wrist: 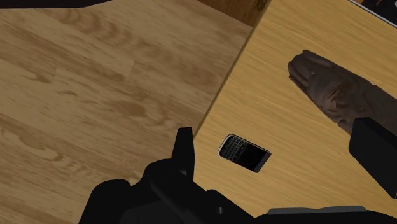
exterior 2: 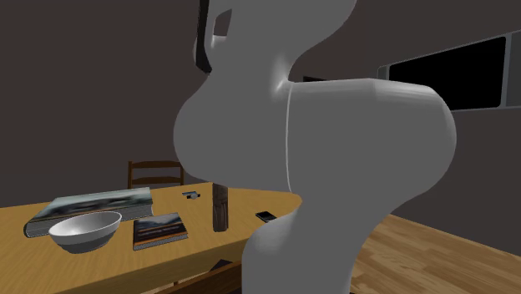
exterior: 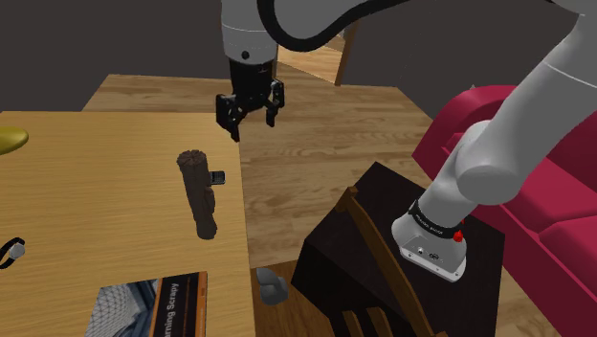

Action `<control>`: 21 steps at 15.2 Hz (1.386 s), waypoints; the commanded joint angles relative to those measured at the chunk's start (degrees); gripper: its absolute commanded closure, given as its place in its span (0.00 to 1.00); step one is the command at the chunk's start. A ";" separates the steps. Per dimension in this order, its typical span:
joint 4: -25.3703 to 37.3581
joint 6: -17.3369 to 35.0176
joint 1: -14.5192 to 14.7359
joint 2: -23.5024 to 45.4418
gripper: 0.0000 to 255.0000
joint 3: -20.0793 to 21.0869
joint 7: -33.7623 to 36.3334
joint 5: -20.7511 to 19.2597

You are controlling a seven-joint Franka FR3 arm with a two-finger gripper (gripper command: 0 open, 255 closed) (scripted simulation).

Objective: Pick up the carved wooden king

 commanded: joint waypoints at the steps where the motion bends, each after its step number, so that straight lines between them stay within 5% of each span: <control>1: 4.14 0.86 0.75 5.03 0.00 1.42 3.27 -2.27; 9: 21.17 0.71 6.92 22.64 0.00 2.93 13.37 -11.63; 19: 17.88 5.74 7.28 24.66 0.00 2.27 14.30 -12.99; 20: 18.01 5.71 7.31 24.77 1.00 2.25 14.30 -13.04; 21: 17.96 5.71 7.30 24.72 1.00 2.26 14.31 -13.02</control>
